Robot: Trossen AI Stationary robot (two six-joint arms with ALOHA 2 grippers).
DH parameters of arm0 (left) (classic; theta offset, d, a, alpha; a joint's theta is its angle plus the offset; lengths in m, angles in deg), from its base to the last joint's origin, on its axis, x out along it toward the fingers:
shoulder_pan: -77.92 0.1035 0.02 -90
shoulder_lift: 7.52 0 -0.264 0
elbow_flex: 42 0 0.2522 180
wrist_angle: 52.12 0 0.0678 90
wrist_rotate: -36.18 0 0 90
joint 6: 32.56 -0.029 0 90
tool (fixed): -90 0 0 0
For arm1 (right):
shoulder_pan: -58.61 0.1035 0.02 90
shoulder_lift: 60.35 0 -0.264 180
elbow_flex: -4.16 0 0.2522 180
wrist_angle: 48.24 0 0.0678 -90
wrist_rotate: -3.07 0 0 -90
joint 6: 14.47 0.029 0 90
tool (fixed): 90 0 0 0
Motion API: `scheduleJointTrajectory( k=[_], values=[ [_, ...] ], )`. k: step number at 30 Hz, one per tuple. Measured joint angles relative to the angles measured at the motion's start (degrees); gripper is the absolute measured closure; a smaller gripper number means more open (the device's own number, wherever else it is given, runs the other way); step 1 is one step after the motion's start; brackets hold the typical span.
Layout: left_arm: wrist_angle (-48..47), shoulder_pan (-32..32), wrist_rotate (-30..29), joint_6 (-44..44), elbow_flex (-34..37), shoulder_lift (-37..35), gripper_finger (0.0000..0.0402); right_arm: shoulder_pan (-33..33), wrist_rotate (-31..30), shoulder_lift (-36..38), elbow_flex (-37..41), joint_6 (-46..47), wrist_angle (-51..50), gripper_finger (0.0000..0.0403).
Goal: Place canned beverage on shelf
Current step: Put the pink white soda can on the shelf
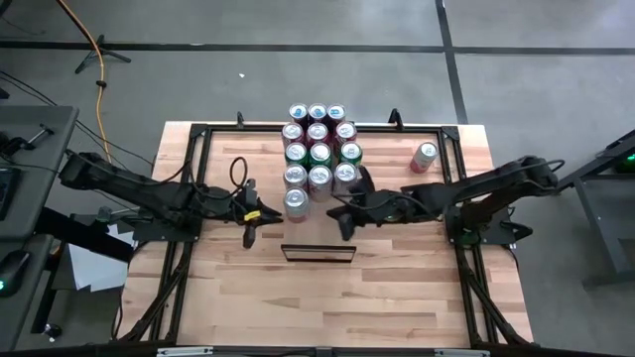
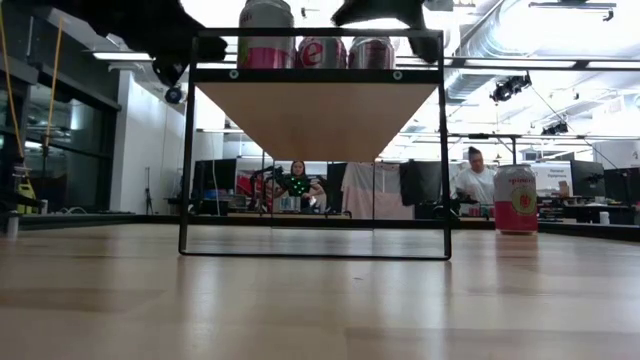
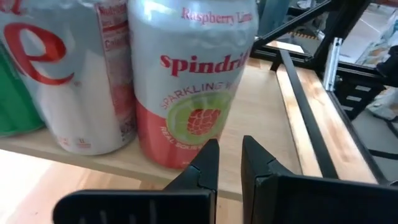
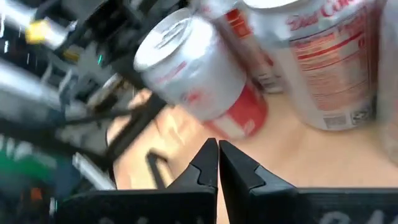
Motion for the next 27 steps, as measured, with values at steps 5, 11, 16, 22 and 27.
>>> scheduleJointTrajectory(
  k=[5, 11, 16, 22, 27],
  values=[
    [-1.51, -0.02, 4.78, 1.62, -0.81, -4.44, 0.0401, 2.50, 2.69, 7.03, 0.00, -5.03, -11.49, 0.0403],
    [-4.46, -0.04, 1.64, 1.62, -1.99, -13.79, 0.0401, 4.15, -5.27, 15.97, 0.00, -2.28, -26.23, 0.0403],
    [-4.58, -0.02, -3.89, -0.09, -2.03, -18.93, 0.0401, 1.64, -14.59, 21.68, 0.00, -1.16, -31.19, 0.0403],
    [-4.60, -0.02, -7.70, -0.43, -2.03, -19.83, 0.0401, -3.81, -16.44, 25.02, 0.00, -4.14, -31.23, 0.0403],
    [-4.59, -0.02, -8.56, 0.30, -2.01, -19.01, 0.0401, -6.92, -15.86, 25.31, 0.00, -5.86, -31.23, 0.0403]
  ],
)
